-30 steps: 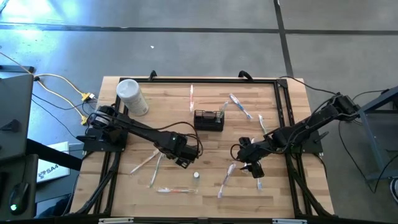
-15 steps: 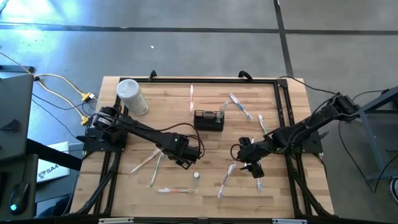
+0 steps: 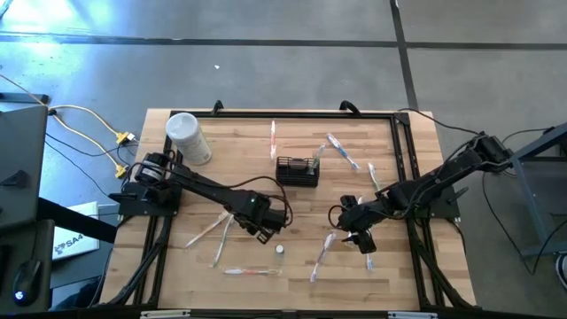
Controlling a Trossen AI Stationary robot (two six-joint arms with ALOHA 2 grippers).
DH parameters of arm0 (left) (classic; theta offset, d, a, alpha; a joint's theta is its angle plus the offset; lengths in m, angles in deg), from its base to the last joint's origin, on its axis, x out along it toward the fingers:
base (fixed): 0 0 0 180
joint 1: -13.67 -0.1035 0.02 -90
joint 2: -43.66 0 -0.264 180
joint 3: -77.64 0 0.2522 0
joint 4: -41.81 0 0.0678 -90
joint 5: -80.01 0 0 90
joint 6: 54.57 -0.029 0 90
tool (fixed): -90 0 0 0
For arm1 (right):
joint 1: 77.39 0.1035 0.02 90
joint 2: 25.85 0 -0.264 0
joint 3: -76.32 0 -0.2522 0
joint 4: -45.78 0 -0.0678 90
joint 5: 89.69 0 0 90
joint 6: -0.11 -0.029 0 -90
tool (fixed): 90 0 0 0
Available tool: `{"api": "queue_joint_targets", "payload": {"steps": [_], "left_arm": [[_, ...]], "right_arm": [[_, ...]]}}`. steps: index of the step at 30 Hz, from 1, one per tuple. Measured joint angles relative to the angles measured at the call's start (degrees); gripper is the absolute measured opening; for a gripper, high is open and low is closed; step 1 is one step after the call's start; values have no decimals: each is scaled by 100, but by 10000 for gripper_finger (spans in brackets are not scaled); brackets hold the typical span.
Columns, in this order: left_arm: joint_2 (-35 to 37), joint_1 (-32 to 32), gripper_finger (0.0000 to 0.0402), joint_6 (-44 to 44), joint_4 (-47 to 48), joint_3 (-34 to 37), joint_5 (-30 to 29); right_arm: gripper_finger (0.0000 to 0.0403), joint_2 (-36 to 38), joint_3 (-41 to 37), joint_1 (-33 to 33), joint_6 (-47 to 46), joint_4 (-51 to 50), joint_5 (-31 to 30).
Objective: Pick & Place toothbrushing station
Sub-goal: Put the top mouthwash into the mesh organizer
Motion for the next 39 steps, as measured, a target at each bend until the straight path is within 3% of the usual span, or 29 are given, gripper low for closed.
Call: {"api": "queue_joint_targets", "payload": {"steps": [6, 12, 18, 27, 33, 39], "left_arm": [[-1, -35, 86, -417, 857, -858, -272], [1, -120, 86, -794, 1916, -2376, -1108], [12, -703, 86, -1250, 2058, -3572, -1538], [6, -1847, 86, -2449, 1280, -3803, -788], [-217, -2147, 86, -3002, 690, -3808, -80], [-447, -2295, 86, -3244, 643, -3984, 97]], "right_arm": [[229, 0, 0, 0, 2, 4, 0], [229, 0, 0, 0, 2, 10, -2], [229, 0, 0, 0, 1, 9, 0], [229, 0, 0, 0, -7, -67, -1], [229, 0, 0, 0, 0, -94, 0], [229, 0, 0, 0, 0, -150, 0]]}}
